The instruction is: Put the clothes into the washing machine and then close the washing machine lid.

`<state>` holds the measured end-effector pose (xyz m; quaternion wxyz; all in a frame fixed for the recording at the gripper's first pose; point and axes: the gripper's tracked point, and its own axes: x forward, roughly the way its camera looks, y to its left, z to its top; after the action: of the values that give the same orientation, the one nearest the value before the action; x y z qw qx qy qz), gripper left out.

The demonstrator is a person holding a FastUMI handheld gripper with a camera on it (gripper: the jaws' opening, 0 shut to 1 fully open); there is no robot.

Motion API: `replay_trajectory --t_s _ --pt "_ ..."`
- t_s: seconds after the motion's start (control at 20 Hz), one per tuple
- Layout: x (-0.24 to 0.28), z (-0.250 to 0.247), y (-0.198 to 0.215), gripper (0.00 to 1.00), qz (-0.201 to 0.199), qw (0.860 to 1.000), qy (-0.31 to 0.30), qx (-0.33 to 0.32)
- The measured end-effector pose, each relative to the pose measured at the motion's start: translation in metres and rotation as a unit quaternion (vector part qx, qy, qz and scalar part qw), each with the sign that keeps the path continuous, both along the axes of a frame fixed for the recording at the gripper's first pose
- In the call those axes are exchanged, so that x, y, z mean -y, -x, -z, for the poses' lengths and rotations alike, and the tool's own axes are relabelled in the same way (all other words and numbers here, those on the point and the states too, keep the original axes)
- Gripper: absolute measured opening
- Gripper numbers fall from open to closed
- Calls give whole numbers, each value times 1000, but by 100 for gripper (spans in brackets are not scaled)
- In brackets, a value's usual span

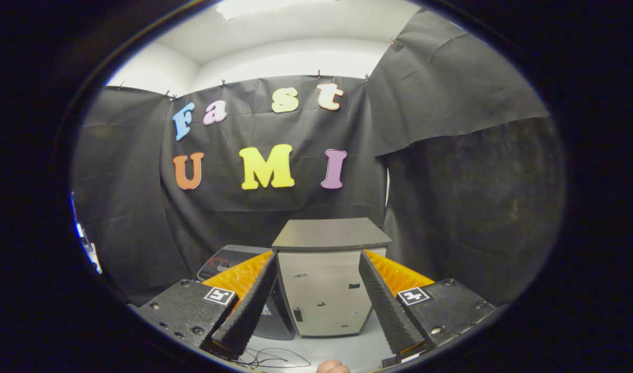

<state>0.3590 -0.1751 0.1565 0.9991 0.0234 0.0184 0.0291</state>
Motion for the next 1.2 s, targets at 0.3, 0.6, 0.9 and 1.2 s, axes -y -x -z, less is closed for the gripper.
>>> replay_trajectory --t_s 0.3,0.6,0.9,1.2 --pt "1 2 0 99 5 1000 -6 -1" --pt "-2 1 2 99 3 1000 -5 2" --pt "-5 8 -3 99 -1 1000 -14 -3" --pt "-8 3 -6 99 -5 1000 -12 3"
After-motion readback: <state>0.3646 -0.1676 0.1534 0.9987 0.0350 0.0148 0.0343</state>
